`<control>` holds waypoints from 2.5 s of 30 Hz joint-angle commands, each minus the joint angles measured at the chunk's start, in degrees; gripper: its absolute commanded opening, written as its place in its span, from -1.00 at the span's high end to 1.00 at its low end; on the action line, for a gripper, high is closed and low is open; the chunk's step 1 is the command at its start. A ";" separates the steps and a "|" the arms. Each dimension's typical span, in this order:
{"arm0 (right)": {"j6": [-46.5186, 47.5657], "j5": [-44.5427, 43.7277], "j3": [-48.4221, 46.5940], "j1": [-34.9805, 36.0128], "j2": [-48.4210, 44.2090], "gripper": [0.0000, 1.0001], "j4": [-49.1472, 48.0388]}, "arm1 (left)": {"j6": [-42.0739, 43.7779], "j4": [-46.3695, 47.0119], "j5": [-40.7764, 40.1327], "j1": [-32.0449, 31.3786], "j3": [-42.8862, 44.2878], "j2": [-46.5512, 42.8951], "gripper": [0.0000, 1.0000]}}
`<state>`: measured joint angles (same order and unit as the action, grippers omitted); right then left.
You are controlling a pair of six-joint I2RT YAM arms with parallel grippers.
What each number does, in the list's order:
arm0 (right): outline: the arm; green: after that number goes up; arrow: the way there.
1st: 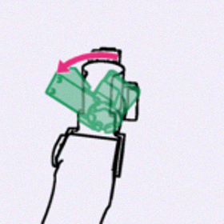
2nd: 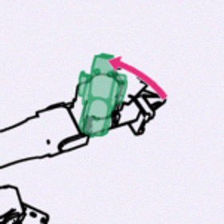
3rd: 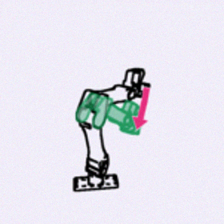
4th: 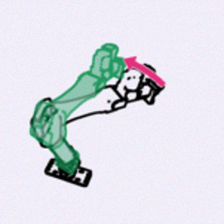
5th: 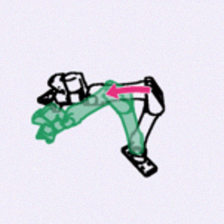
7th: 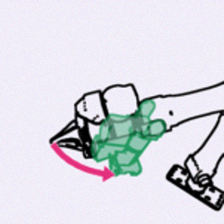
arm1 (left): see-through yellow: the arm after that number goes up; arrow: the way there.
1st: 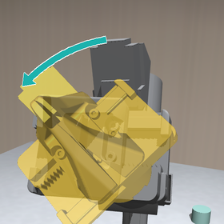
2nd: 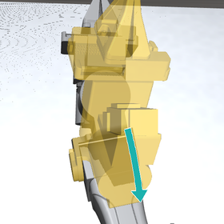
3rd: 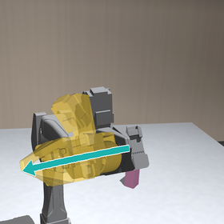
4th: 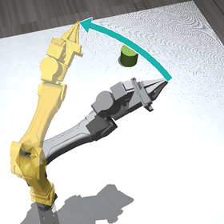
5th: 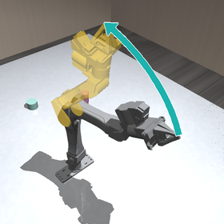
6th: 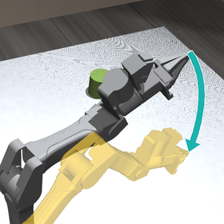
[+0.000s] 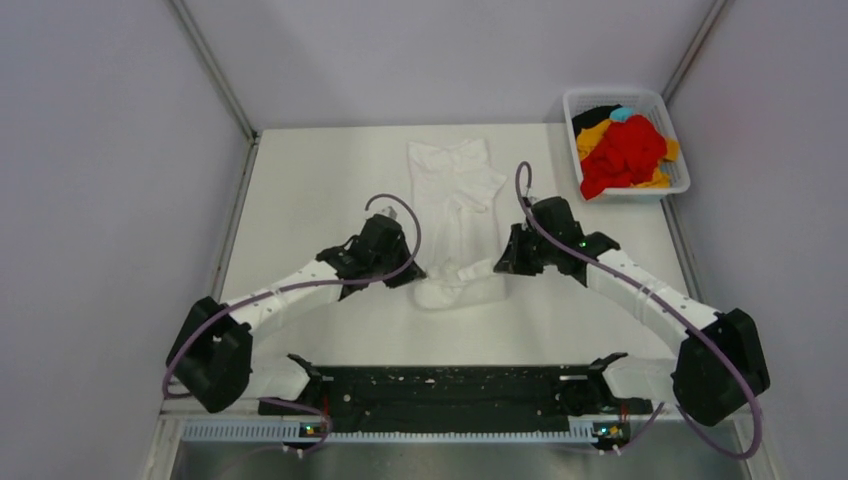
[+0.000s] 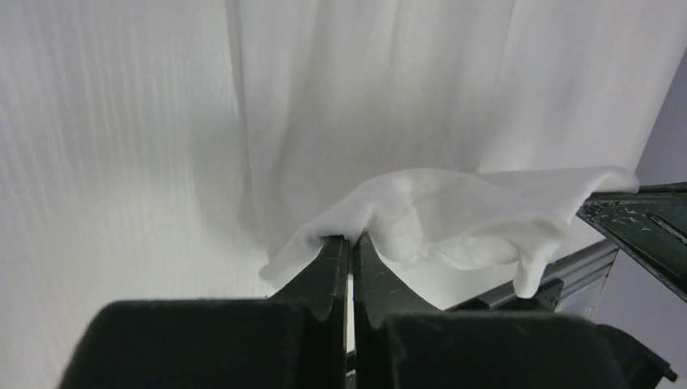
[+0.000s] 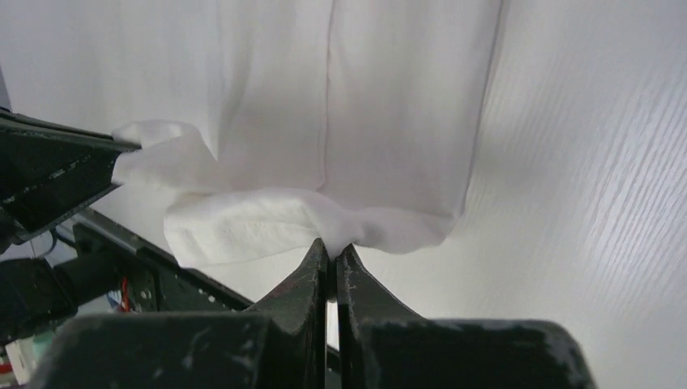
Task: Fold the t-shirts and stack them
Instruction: Fold the folded rectangular tshirt in 1/3 of the way
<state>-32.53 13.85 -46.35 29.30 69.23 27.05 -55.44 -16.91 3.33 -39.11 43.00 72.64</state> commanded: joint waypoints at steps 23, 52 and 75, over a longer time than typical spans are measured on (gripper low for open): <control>0.63 -6.99 -14.88 -8.24 20.13 1.00 -15.58 | 16.61 0.11 5.11 13.36 32.67 30.90 0.99; 3.22 4.53 -22.36 -11.35 30.18 -0.96 -18.58 | 16.83 -3.83 6.44 17.41 35.07 30.40 -0.97; 2.01 0.39 -40.15 -4.62 50.99 -0.97 -28.10 | 8.05 -1.23 4.48 17.26 3.85 3.90 -0.97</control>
<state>-30.15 20.78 -77.91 24.60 117.14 2.68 -45.54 -20.86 7.09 -21.89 48.69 79.35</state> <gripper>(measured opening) 0.986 0.986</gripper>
